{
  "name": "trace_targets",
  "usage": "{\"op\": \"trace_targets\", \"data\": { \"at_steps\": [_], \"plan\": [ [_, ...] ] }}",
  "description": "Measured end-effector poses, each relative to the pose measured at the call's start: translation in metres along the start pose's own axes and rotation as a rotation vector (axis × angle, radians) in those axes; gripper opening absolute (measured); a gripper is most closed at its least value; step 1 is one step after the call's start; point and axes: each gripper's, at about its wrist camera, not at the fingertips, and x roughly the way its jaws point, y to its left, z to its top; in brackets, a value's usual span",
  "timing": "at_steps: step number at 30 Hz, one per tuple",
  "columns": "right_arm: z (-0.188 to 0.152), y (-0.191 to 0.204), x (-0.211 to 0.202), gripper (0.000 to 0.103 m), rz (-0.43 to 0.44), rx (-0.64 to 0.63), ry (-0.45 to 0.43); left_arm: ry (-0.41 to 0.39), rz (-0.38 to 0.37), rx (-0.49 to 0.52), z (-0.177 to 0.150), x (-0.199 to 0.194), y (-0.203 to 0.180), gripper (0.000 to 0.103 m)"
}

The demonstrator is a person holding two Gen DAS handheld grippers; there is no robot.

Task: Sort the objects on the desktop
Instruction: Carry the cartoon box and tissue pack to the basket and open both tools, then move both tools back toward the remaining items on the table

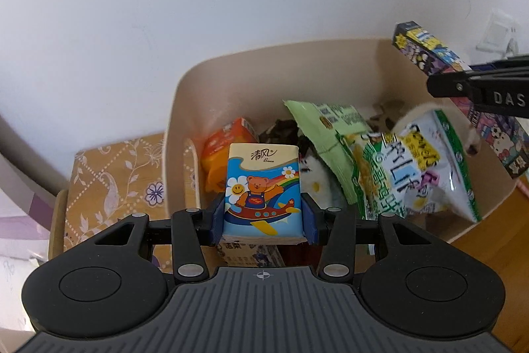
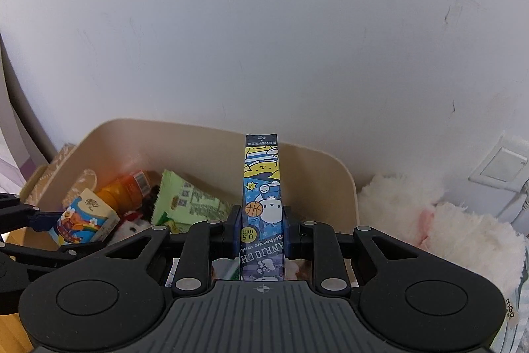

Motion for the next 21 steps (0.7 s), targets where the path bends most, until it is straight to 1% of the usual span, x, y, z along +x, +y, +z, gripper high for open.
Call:
{"op": "trace_targets", "data": {
  "at_steps": [1,3,4,5,6,7,8,9,10,11,14,18,21],
  "plan": [
    [-0.001,0.000,0.001,0.033,-0.001,0.001,0.005,0.005,-0.001,0.001,-0.001,0.002,-0.001,0.047],
    [0.001,-0.001,0.002,0.044,0.001,0.002,0.007,0.011,-0.006,-0.008,-0.001,0.004,-0.002,0.047],
    [0.000,-0.002,0.000,0.056,-0.013,0.000,-0.005,0.013,-0.014,-0.013,-0.002,0.005,-0.002,0.047],
    [-0.001,-0.004,-0.005,0.062,-0.027,-0.004,-0.021,0.015,-0.029,-0.016,-0.002,0.005,-0.001,0.048],
    [-0.003,-0.005,-0.008,0.062,-0.033,-0.007,-0.037,0.014,-0.043,-0.016,-0.001,0.006,-0.001,0.050],
    [-0.001,-0.007,-0.010,0.062,-0.027,-0.005,-0.040,0.008,-0.053,-0.012,-0.002,0.004,-0.001,0.056],
    [-0.002,-0.008,-0.012,0.063,-0.021,-0.001,-0.040,-0.001,-0.051,-0.008,-0.002,0.002,-0.001,0.067],
    [-0.003,-0.009,-0.015,0.064,-0.018,0.000,-0.042,-0.011,-0.039,-0.003,-0.003,-0.001,-0.002,0.071],
    [-0.005,-0.010,-0.018,0.068,-0.017,-0.001,-0.047,-0.017,-0.031,0.003,-0.003,-0.003,-0.003,0.076],
    [-0.007,-0.011,-0.022,0.073,-0.019,-0.004,-0.056,-0.021,-0.026,0.010,-0.004,-0.005,-0.004,0.078],
    [-0.018,-0.015,-0.037,0.085,-0.030,0.010,-0.094,-0.013,-0.018,0.034,-0.005,-0.009,-0.007,0.078],
    [-0.035,-0.019,-0.054,0.089,-0.027,0.021,-0.109,-0.018,-0.024,0.049,-0.012,-0.017,-0.009,0.078],
    [-0.048,-0.018,-0.064,0.091,-0.031,0.008,-0.113,-0.031,-0.008,0.066,-0.016,-0.027,-0.010,0.078]
  ]
}}
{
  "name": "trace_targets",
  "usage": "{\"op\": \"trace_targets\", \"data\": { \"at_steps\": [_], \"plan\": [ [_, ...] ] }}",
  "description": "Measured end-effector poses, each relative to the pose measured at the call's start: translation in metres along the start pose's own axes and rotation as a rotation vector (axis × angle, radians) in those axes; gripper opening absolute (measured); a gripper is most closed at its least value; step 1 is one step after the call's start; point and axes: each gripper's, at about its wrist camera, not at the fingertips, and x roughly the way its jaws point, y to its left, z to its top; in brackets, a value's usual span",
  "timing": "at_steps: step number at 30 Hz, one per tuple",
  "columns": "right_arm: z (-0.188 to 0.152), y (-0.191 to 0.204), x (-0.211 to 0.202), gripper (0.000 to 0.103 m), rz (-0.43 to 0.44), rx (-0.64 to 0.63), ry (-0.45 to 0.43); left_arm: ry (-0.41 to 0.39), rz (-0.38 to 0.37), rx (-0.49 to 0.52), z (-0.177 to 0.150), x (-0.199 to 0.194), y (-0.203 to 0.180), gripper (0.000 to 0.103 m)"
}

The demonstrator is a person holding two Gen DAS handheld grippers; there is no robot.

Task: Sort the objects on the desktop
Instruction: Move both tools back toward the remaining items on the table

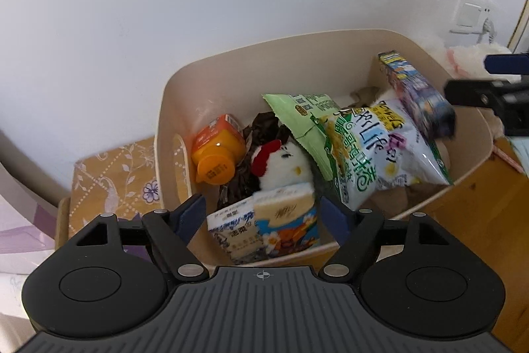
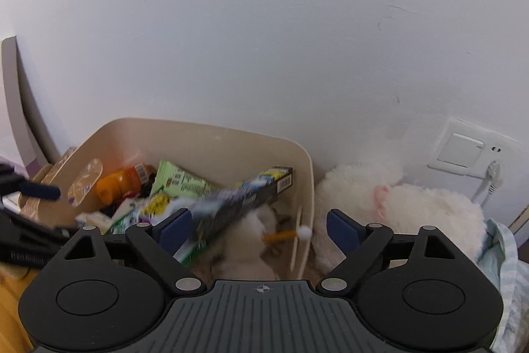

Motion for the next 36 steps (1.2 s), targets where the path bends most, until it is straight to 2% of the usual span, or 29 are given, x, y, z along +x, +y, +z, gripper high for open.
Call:
{"op": "trace_targets", "data": {
  "at_steps": [6,12,16,21,24,36],
  "plan": [
    [-0.024,-0.006,-0.029,0.093,0.021,0.002,-0.005,-0.029,0.008,-0.022,-0.004,-0.025,0.001,0.078],
    [-0.055,-0.006,-0.049,0.093,0.050,0.004,0.023,-0.052,0.002,-0.012,-0.023,-0.055,-0.009,0.078],
    [-0.075,-0.001,-0.061,0.093,0.064,-0.016,0.031,-0.048,-0.010,-0.015,-0.040,-0.072,-0.015,0.078],
    [-0.098,0.008,-0.076,0.093,0.075,-0.061,0.029,-0.053,-0.013,0.050,-0.069,-0.087,-0.032,0.078],
    [-0.112,0.012,-0.079,0.093,0.106,-0.049,0.044,-0.058,-0.039,0.006,-0.088,-0.096,-0.035,0.078],
    [-0.168,0.040,-0.079,0.093,0.167,-0.068,0.144,0.062,-0.120,-0.102,-0.171,-0.107,-0.052,0.078]
  ]
}}
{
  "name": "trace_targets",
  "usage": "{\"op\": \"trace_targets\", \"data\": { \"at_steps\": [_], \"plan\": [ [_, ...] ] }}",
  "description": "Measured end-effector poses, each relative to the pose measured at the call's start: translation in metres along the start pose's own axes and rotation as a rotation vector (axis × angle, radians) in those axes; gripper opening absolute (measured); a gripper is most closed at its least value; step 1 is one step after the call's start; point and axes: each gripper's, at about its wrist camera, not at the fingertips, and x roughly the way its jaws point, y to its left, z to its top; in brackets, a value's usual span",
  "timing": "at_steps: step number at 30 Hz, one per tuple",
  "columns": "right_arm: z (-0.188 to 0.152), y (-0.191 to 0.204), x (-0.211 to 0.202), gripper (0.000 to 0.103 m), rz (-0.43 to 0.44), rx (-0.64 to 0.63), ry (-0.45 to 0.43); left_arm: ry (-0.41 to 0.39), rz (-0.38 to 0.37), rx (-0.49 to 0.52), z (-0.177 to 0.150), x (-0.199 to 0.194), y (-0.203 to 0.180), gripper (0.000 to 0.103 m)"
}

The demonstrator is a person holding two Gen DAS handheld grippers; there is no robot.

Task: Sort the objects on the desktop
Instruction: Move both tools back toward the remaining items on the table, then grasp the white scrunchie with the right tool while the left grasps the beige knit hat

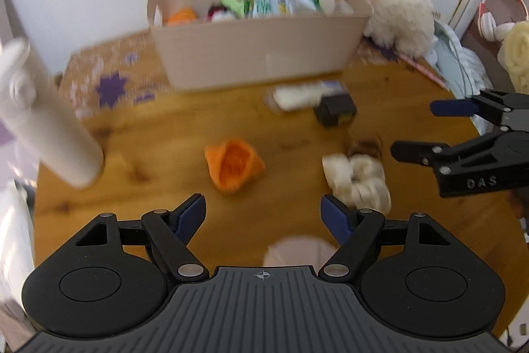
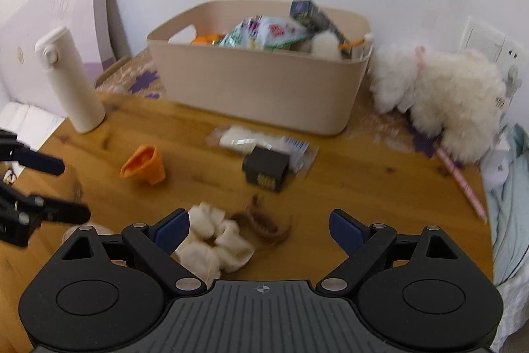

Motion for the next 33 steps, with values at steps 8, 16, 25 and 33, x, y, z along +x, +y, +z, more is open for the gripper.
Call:
{"op": "trace_targets", "data": {
  "at_steps": [8,16,25,33],
  "plan": [
    [-0.012,0.015,0.018,0.093,0.042,0.001,0.056,0.067,-0.016,-0.010,-0.032,0.014,-0.014,0.078],
    [-0.019,0.030,0.042,0.084,0.061,0.025,0.107,0.077,-0.039,-0.070,-0.033,0.034,-0.021,0.080],
    [-0.021,0.030,0.053,0.069,0.053,0.038,0.128,0.118,-0.029,-0.064,-0.039,0.055,-0.021,0.064],
    [-0.022,0.030,0.052,0.027,0.065,0.001,0.138,0.097,-0.035,-0.101,-0.036,0.056,-0.009,0.055]
  ]
}}
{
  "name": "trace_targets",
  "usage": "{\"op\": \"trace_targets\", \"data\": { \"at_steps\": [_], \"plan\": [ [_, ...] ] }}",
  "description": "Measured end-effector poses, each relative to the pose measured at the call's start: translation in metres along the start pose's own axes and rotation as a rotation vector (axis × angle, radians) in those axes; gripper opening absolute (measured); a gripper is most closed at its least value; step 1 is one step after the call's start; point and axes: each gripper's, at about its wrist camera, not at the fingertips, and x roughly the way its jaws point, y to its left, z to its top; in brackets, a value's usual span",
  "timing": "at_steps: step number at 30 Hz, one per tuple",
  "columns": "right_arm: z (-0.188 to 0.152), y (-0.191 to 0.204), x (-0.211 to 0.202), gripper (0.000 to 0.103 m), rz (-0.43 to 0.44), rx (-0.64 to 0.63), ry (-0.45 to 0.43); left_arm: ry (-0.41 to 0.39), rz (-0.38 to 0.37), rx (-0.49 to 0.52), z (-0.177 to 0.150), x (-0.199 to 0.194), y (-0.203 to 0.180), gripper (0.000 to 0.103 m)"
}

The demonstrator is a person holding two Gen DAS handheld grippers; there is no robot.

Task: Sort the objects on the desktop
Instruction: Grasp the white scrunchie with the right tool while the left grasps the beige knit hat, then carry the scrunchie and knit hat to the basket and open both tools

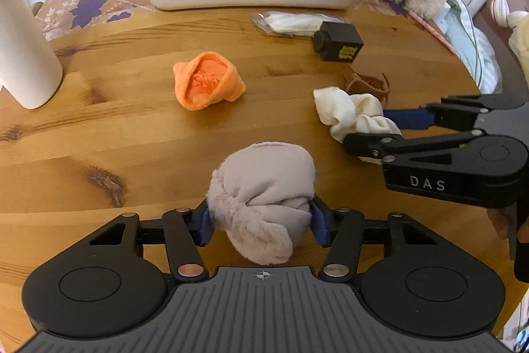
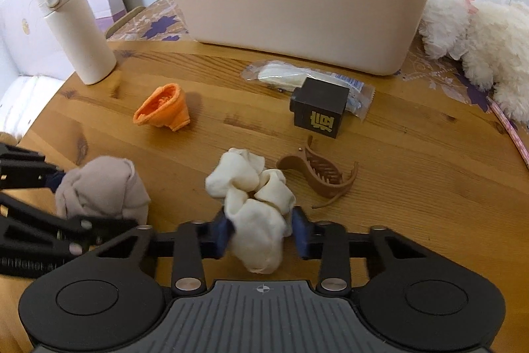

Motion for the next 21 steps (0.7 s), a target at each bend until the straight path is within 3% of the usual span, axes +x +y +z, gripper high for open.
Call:
{"op": "trace_targets", "data": {
  "at_steps": [9,21],
  "plan": [
    [-0.006,-0.003,-0.016,0.022,0.019,-0.013,-0.016,-0.028,-0.003,-0.043,0.002,-0.015,0.011,0.051],
    [-0.008,-0.030,-0.053,0.022,-0.035,0.004,-0.075,-0.133,0.087,-0.077,0.018,-0.049,0.038,0.051]
  ]
}}
